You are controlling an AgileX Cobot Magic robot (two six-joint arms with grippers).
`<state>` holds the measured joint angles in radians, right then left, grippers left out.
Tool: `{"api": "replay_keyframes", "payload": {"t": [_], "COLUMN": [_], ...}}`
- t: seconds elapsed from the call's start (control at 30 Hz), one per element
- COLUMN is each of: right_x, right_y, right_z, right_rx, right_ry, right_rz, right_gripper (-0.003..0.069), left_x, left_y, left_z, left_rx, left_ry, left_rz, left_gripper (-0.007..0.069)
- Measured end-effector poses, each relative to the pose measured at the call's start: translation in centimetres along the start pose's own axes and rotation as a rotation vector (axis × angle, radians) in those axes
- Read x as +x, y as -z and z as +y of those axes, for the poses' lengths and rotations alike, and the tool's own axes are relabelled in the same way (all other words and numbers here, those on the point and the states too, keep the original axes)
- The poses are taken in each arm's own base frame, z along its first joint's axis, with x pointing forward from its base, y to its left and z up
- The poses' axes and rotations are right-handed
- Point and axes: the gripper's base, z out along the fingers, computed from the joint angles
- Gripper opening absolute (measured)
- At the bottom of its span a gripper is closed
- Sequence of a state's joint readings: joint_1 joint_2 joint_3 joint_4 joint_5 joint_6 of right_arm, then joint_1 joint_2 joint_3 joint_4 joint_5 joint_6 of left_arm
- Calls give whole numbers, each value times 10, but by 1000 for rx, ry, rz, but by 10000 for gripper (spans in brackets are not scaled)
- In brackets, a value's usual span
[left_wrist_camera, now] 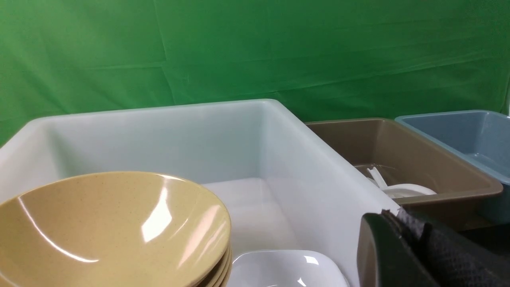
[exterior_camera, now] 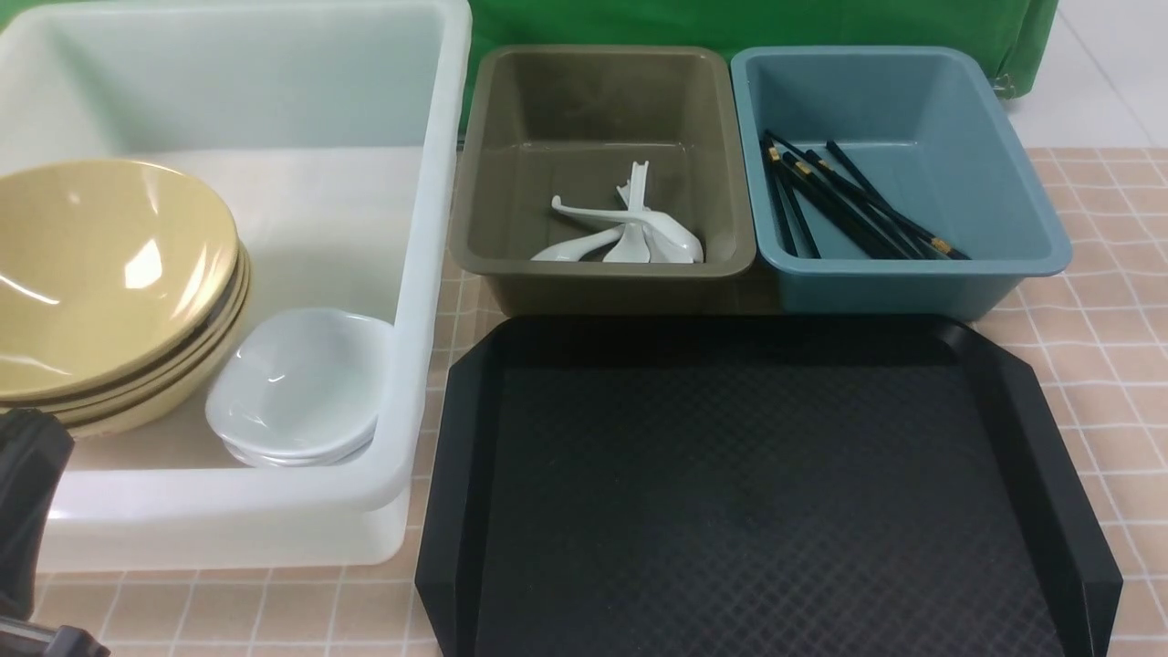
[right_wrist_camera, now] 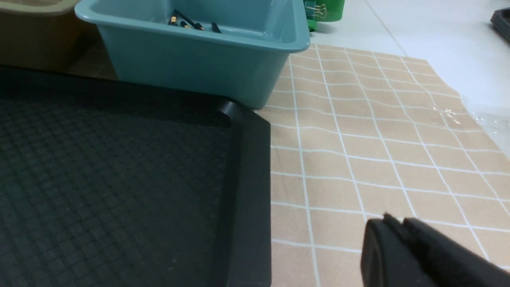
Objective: On brown table put chopsticks spoon bowls plates into blue grey white boxes.
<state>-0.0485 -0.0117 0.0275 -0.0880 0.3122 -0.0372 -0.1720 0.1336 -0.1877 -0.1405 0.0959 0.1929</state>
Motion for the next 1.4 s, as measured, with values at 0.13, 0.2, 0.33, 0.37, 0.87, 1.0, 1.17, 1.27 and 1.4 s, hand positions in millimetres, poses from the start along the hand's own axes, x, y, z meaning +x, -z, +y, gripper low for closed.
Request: {"api": "replay_keyframes", "payload": {"t": [0.13, 0.2, 0.33, 0.37, 0.87, 1.0, 1.17, 1.27, 1.4], "right_x": [0, 0, 0, 0, 0, 0, 0, 0, 0], "right_y": [0, 0, 0, 0, 0, 0, 0, 0, 0], "right_z": [0, 0, 0, 0, 0, 0, 0, 0, 0], "right_rx": [0, 0, 1, 1, 9, 9, 9, 9, 9], "right_ry": [0, 0, 1, 1, -1, -1, -1, -1, -1], "right_rz": [0, 0, 1, 1, 2, 2, 2, 2, 2], "right_gripper": [92, 95, 99, 99, 107, 111, 120, 123, 124], "left_x": [17, 27, 57, 64, 81, 81, 82, 82, 82], "left_y": [3, 5, 8, 8, 12, 12, 11, 11, 11], "left_z": [0, 1, 2, 2, 1, 1, 1, 1, 1], "left_rx": [-13, -35, -87, -97, -132, -132, -133, -133, -133], "left_ry": [-10, -21, -2, 36, 229, 228, 229, 229, 229], "left_rz": [-1, -3, 51, 97, 279, 279, 287, 288, 288], "left_gripper": [6, 6, 6, 6, 6, 6, 6, 6, 6]}}
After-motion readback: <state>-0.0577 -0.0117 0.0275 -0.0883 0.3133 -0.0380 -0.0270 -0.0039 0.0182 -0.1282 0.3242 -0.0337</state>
